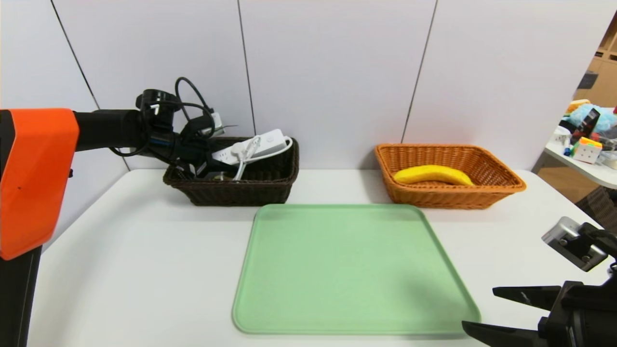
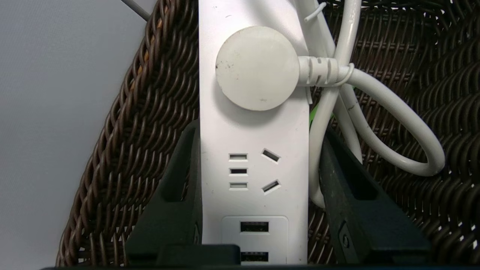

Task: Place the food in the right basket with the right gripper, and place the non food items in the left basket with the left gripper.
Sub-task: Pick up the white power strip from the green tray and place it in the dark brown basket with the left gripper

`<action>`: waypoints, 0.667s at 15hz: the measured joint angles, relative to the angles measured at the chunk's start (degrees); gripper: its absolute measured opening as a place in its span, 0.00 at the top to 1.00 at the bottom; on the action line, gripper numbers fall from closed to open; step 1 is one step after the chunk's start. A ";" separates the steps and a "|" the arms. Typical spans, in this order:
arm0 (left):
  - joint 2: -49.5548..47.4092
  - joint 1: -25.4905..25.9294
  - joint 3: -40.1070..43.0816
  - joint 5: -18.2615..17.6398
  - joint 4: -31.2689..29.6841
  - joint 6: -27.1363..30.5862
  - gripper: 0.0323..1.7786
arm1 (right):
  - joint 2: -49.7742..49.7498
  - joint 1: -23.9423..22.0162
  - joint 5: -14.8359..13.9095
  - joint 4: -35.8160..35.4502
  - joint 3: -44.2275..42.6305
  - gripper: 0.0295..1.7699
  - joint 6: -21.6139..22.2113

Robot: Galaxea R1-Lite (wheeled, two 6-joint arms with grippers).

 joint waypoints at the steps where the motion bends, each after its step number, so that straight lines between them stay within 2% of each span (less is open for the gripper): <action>1: 0.00 0.02 0.00 0.00 0.00 0.01 0.51 | 0.00 0.00 -0.02 -0.02 -0.05 0.04 0.01; 9: -0.09 0.00 0.00 -0.01 -0.05 0.00 0.51 | 0.04 0.00 0.00 0.00 -0.20 0.04 0.04; 10: -0.12 0.00 0.00 0.00 -0.02 -0.02 0.49 | 0.04 0.00 0.00 0.00 -0.20 0.04 0.01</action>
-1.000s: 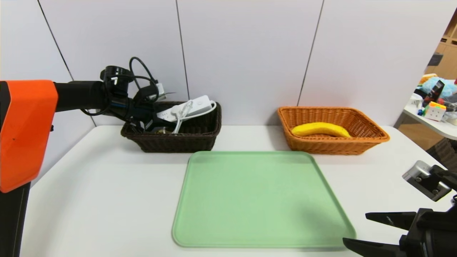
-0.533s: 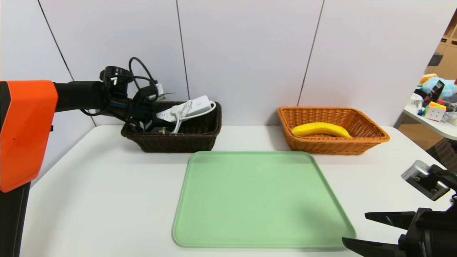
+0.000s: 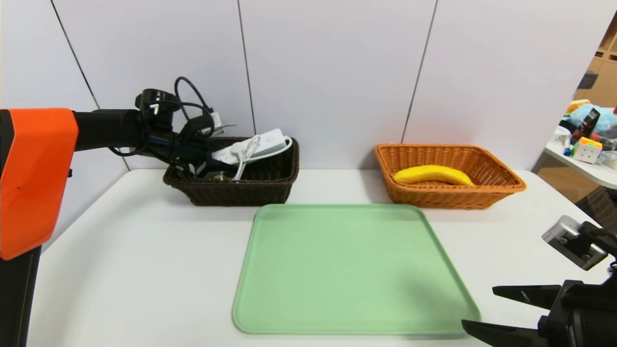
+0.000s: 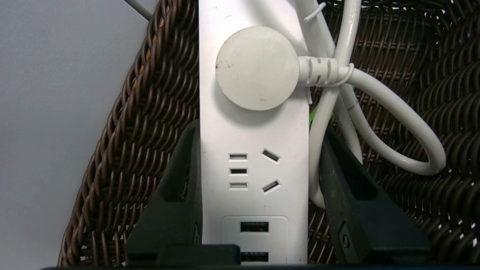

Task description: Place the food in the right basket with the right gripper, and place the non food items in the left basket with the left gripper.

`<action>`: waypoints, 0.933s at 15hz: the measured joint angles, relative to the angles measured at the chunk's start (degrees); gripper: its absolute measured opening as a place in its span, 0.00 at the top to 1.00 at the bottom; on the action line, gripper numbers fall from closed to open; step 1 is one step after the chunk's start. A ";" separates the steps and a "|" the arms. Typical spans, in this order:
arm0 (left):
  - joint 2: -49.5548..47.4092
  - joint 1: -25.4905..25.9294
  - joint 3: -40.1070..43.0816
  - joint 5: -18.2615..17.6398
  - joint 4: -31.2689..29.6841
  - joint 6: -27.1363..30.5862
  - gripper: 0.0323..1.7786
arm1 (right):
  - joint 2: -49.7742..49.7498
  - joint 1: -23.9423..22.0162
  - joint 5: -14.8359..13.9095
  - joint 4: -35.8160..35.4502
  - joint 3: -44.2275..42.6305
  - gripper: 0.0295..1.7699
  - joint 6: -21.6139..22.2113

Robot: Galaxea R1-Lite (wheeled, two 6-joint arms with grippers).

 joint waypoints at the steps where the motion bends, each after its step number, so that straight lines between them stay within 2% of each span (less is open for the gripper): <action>1: -0.02 0.00 0.00 -0.04 0.02 0.00 0.43 | 0.00 0.00 -0.02 0.00 0.00 0.04 0.00; 4: -0.16 0.00 0.00 -0.04 -0.02 -0.07 0.30 | 0.00 0.00 -0.02 0.00 0.02 0.04 0.02; 7: -0.77 0.00 0.00 -0.04 -0.22 -1.29 0.22 | -0.01 0.02 0.00 -0.02 0.02 0.04 0.00; 11: -3.24 0.00 0.00 0.05 -1.29 -6.86 0.15 | -0.04 0.06 0.00 0.00 -0.05 0.04 -0.06; 14: -6.22 -0.20 0.00 0.27 -2.01 -16.09 0.12 | -0.17 0.09 0.00 0.00 -0.38 0.04 -0.04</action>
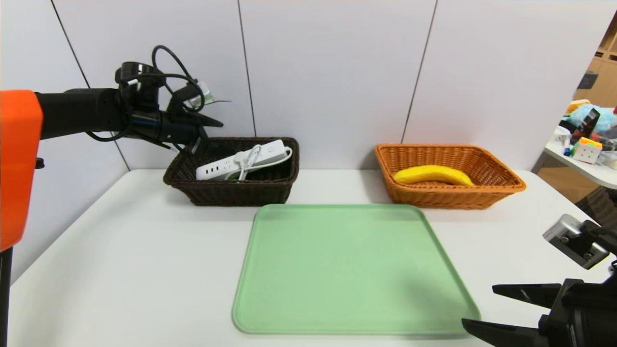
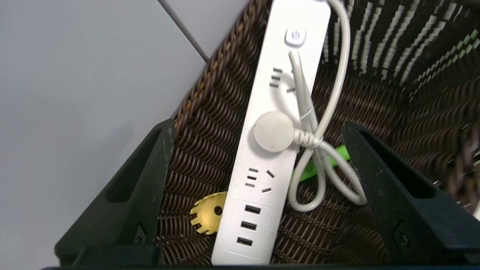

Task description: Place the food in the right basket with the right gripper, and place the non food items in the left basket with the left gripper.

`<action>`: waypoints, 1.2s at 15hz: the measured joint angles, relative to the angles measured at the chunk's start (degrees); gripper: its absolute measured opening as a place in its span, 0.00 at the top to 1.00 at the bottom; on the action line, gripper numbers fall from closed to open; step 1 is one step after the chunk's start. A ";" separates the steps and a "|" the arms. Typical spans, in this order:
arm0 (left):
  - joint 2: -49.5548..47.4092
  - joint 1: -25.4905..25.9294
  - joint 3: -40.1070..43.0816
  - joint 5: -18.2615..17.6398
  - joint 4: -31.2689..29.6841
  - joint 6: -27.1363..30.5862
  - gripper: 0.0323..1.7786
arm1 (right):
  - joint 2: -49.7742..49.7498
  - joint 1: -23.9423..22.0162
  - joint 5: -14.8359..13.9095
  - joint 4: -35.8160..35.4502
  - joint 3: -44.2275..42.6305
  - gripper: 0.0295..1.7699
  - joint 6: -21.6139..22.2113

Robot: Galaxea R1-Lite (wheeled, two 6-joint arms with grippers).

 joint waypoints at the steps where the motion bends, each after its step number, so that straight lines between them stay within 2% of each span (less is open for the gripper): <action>1: -1.06 -0.11 0.13 0.09 0.33 -3.39 0.11 | 0.02 0.00 0.02 0.00 -0.20 0.04 0.04; 3: -3.86 -0.35 0.83 0.37 3.17 -10.67 0.09 | 0.05 0.00 0.00 0.00 -0.89 0.04 0.11; 5: -6.31 -0.35 1.00 3.47 7.55 -16.16 0.08 | 0.05 0.00 0.00 0.00 -1.99 0.04 0.20; 7: -8.02 -0.35 1.00 10.91 9.47 -20.30 0.07 | 0.16 0.00 0.00 -0.02 -3.12 0.04 0.24; 9: -9.68 -0.22 0.99 19.63 14.65 -24.61 0.07 | 0.26 -0.02 -0.13 0.00 -4.11 0.04 0.30; 12: -12.46 0.96 0.96 29.88 23.84 -32.89 0.06 | 0.26 -0.09 -0.24 0.05 -5.46 0.04 0.48; 13: -13.37 1.22 1.00 32.11 26.43 -35.07 0.06 | 0.24 -0.09 -0.28 0.09 -5.85 0.04 0.56; 15: -15.84 1.50 1.29 34.71 32.33 -40.34 0.06 | 0.13 -0.11 -0.44 0.07 -6.73 0.04 0.52; 18: -20.38 1.48 2.84 33.83 39.77 -43.65 0.05 | -0.35 -0.09 -0.46 0.11 -8.24 0.04 0.33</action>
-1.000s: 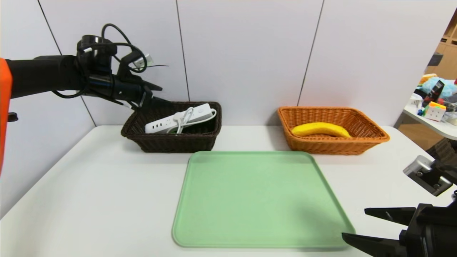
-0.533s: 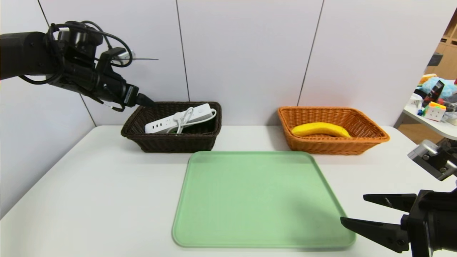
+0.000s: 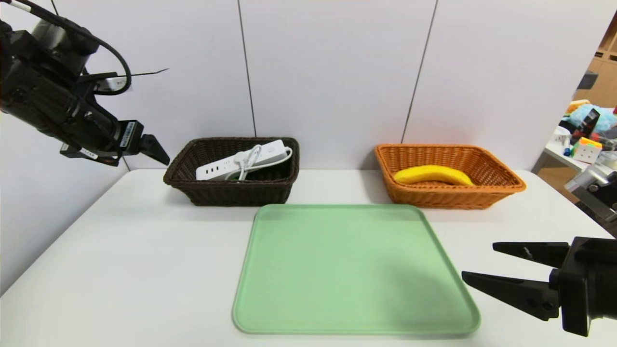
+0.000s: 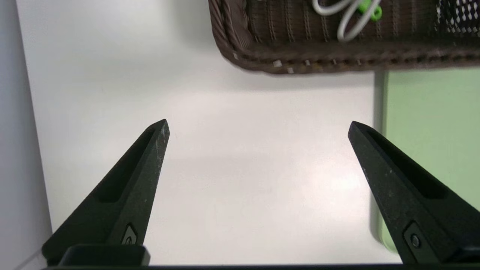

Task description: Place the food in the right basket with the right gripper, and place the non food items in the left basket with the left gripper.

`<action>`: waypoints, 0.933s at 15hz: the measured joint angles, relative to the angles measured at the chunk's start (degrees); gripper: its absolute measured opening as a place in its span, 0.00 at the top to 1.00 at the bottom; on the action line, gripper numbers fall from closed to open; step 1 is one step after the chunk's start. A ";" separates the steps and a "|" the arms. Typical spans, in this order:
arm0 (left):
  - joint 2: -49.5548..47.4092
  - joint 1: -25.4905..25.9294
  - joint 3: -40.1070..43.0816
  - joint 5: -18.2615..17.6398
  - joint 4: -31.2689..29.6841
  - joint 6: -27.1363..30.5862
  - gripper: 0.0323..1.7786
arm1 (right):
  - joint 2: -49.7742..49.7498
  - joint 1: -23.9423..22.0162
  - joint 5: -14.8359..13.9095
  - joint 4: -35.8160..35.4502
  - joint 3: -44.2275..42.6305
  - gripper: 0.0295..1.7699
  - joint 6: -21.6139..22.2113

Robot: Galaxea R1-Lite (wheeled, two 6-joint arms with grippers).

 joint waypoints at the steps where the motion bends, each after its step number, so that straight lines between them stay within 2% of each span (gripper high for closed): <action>1: -1.84 -0.02 1.21 -1.30 1.28 -0.13 0.05 | -0.22 0.00 0.02 -0.02 -0.63 0.04 0.00; 3: -6.11 -0.05 5.11 -3.62 1.94 -0.20 0.05 | -0.91 0.00 0.02 0.02 -1.22 0.04 -0.07; 9: -18.32 -0.05 20.89 -4.14 0.22 0.33 0.05 | -6.53 -0.61 -1.19 0.85 0.44 0.04 -0.46; 12: -25.80 -0.15 30.99 -4.25 -5.29 1.00 0.05 | -12.04 -1.57 -4.17 3.30 1.95 0.04 -2.45; 14: -31.22 -0.15 37.35 -4.28 -9.59 2.19 0.05 | -16.76 -3.15 -4.75 6.25 2.26 0.04 -4.43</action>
